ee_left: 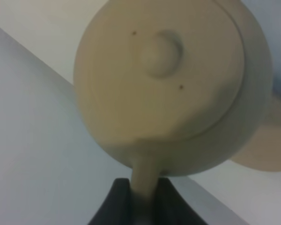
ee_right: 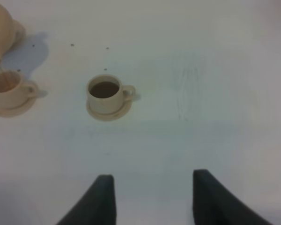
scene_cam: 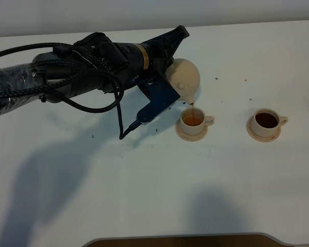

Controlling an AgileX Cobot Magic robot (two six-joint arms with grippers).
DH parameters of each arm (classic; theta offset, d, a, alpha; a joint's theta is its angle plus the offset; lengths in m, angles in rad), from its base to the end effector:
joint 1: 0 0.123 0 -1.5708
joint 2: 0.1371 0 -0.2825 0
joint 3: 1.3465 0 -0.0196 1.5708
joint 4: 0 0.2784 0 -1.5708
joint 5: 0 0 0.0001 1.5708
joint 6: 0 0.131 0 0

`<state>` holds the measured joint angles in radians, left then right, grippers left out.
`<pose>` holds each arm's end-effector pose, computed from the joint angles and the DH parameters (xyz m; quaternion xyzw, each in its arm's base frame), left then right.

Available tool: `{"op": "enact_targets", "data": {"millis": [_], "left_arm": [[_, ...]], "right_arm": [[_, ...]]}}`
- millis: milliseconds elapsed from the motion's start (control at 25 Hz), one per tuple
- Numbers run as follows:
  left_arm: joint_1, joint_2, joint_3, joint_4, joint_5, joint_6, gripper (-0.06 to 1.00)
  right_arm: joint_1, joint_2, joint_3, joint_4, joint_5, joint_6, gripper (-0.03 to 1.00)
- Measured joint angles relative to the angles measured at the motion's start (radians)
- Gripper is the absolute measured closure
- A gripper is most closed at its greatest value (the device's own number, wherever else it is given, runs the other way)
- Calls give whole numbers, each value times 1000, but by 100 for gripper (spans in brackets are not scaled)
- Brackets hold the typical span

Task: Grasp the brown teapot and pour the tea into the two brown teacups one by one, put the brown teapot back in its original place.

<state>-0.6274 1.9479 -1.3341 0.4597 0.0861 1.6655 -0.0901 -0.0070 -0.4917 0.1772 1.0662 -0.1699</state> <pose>0.4055 -0.2878 0.1716 0.8667 0.1804 0.3286 0.3292 0.0577 0.0151 0.2708 -0.0376 0.8508 0.0207 0.5237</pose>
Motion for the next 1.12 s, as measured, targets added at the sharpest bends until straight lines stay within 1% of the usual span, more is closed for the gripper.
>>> {"op": "enact_targets", "data": {"millis": [160, 360, 640, 1000, 1120], "left_arm": [[0, 0, 0, 0, -25, 31, 84], [0, 0, 0, 0, -50, 41, 84], [-6, 0, 0, 0, -53, 81, 84], [-10, 0, 0, 0, -67, 91, 84], [-10, 0, 0, 0, -67, 113, 84]], "right_arm": [[0, 0, 0, 0, 0, 0, 56], [0, 0, 0, 0, 0, 0, 56], [0, 0, 0, 0, 0, 0, 56], [0, 0, 0, 0, 0, 0, 56], [0, 0, 0, 0, 0, 0, 56]]}}
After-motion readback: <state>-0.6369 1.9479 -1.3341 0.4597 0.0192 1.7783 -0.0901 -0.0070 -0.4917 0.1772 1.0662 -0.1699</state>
